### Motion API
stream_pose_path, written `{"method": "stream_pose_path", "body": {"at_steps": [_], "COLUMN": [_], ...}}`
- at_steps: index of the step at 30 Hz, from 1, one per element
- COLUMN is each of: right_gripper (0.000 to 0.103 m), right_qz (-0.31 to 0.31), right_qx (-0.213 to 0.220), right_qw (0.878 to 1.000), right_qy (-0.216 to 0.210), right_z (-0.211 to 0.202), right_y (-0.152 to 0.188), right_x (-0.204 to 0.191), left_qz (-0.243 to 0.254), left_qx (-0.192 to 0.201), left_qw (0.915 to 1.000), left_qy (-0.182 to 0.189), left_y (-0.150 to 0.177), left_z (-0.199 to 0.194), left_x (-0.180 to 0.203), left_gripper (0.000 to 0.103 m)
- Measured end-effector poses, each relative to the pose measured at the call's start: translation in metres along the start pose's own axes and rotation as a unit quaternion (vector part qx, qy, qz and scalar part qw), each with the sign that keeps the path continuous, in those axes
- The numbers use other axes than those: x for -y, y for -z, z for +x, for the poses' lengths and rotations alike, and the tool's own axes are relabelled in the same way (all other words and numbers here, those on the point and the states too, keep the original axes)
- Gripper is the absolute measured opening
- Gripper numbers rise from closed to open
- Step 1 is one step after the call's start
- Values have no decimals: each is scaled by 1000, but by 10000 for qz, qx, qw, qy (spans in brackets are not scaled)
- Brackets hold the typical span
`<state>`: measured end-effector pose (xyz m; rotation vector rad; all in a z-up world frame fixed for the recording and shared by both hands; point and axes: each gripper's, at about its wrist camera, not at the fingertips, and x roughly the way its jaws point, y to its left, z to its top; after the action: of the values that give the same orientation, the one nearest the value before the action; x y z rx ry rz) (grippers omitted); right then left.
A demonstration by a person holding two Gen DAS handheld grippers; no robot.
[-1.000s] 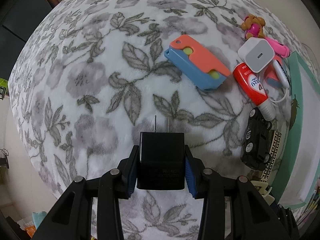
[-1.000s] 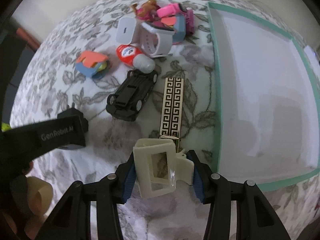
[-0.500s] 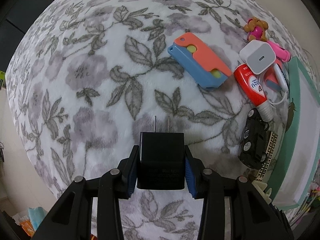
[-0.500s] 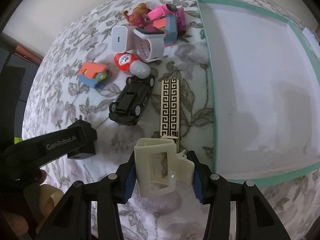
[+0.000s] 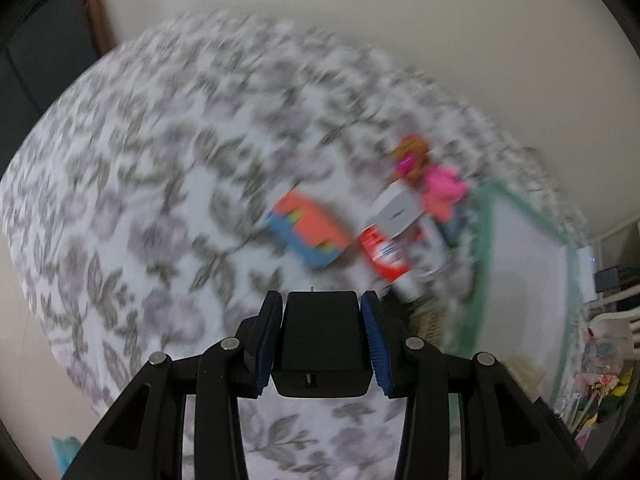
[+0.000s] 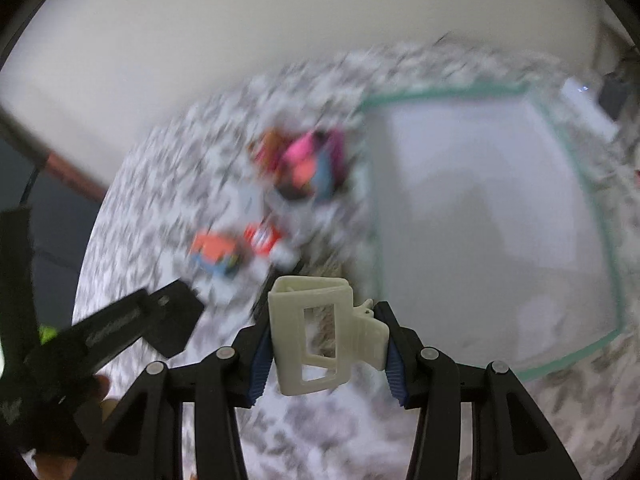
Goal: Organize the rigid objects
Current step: 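Carry clip and charger into the tray and open both tools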
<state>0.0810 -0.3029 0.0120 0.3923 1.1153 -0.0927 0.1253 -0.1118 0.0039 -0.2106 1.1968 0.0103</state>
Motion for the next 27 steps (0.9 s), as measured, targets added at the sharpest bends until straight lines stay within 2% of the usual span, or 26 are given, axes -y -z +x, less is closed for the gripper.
{"method": "stream_pose_path", "body": {"at_steps": [3,5,9,12,18,21,27], "right_gripper": [50,50,50,50,50,50,50], "right_qz": [201,262,514,596,888,913,966], "right_qx": [380,508,439,416,350,324,239], "right_qw": [9981,9940,9911,9866,9780,9771,9713], "right_qy": [447,928,1145,1459,1853,1893,2162], "right_z": [-13,-17,-10,-8,1,8,18], "right_y": [-16,-23,-35,-46,-52,-52,-52], "right_x": [19,35,63,89,134,145,163], "left_qz": [283,488,840,1113,1544,1777,1908], "left_qx": [134,158,76,16,-64,-89,-136], "left_qw": [9995,9986,9962,9935,9877,9839,9815], "left_qy": [59,113,219,256,229,166,52], "left_y": [-6,-10,-14,-11,-4,2,8], "left_z": [-5,-5,9,19,50,60,78], "left_x": [27,51,99,133,182,199,213], "left_gripper": [42,42,42,42,42,42,42]}}
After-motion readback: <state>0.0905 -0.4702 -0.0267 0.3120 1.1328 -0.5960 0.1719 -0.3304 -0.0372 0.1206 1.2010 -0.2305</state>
